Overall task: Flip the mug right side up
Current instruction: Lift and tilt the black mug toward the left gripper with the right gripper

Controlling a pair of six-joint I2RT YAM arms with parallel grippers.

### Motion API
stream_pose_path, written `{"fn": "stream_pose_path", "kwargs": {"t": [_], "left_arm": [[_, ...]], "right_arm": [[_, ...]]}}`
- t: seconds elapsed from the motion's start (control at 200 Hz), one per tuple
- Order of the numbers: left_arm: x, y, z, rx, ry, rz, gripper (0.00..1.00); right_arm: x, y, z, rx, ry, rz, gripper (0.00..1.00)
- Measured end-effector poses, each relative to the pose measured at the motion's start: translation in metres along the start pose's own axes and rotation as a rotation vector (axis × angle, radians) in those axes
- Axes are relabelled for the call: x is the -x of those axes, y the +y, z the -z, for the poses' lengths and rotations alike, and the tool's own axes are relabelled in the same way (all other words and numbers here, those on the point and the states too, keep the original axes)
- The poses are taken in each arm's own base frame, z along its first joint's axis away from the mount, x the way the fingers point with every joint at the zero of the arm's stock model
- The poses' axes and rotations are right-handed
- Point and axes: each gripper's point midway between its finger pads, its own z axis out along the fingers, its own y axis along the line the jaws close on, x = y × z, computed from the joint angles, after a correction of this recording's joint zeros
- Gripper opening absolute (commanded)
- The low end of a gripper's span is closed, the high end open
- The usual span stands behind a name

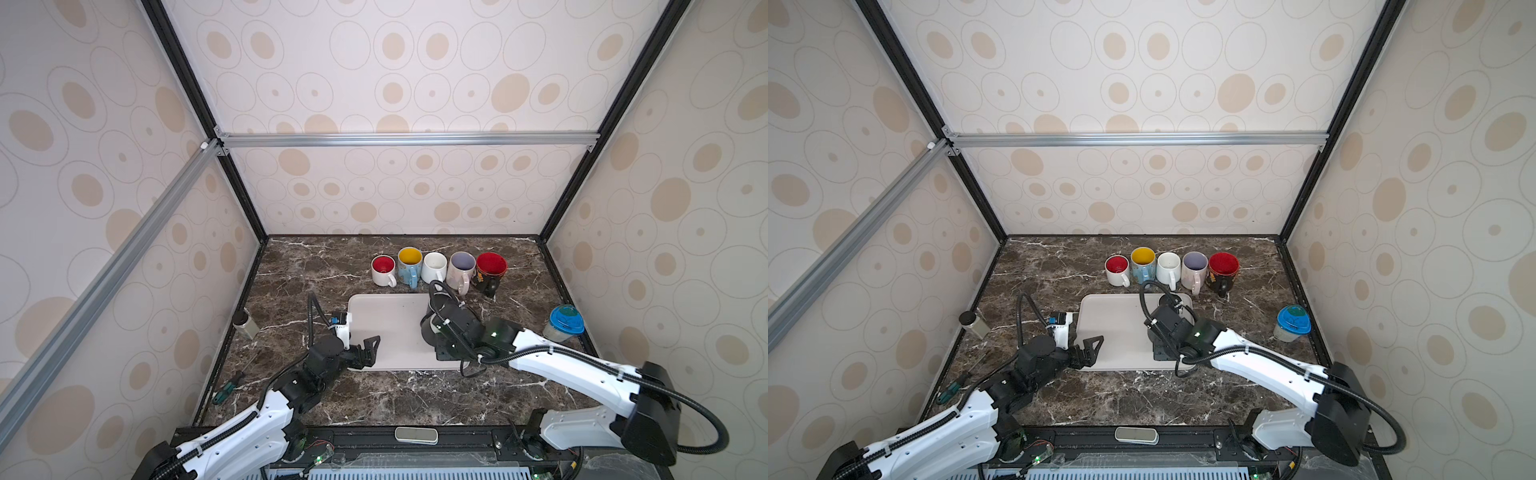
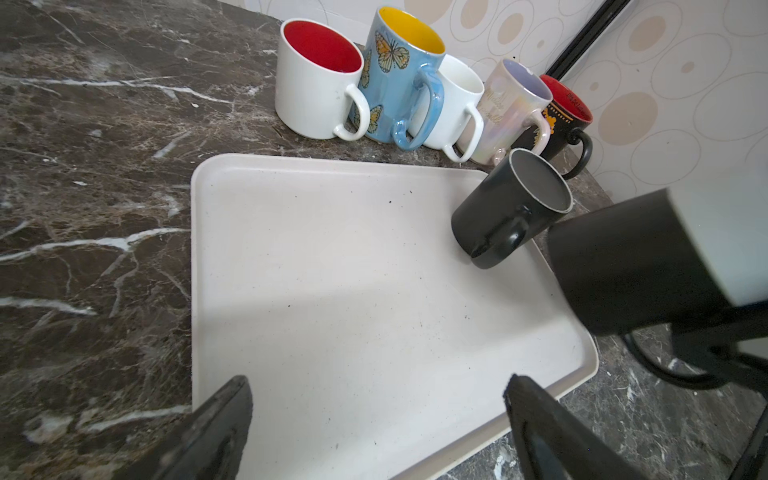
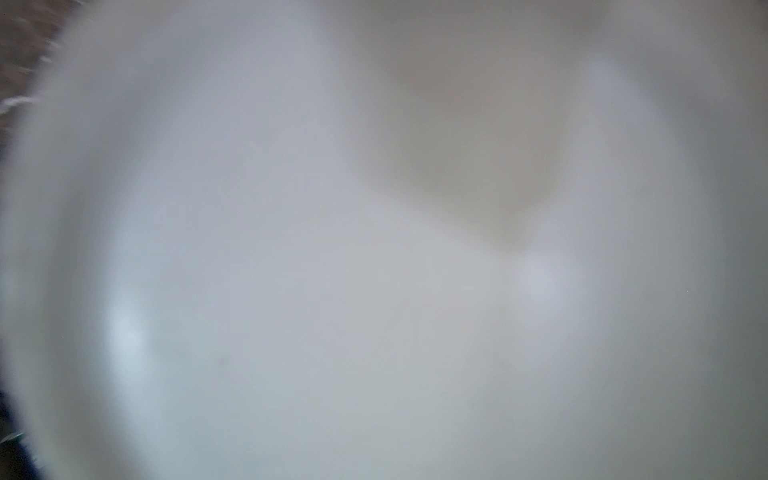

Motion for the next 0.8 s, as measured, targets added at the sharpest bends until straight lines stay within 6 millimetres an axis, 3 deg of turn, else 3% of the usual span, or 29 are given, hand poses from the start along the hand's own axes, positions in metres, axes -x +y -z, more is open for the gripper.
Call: {"fn": "stream_pose_path", "kwargs": {"t": [0.165, 0.44, 0.655, 0.8], "left_arm": [[-0.004, 0.003, -0.003, 0.015, 0.015, -0.005, 0.96], [-0.003, -0.001, -0.003, -0.006, 0.012, 0.003, 0.95], [0.020, -0.019, 0.009, -0.095, -0.072, 0.043, 0.95], [0.042, -0.033, 0.023, -0.178, -0.165, 0.078, 0.94]], "right_arm": [[0.028, 0.027, 0.011, 0.087, -0.087, 0.111, 0.00], [0.055, 0.074, 0.000, 0.223, -0.168, 0.258, 0.00], [0.079, 0.127, 0.008, 0.448, -0.210, 0.273, 0.00], [0.085, 0.146, 0.010, 0.602, -0.186, 0.245, 0.00]]}}
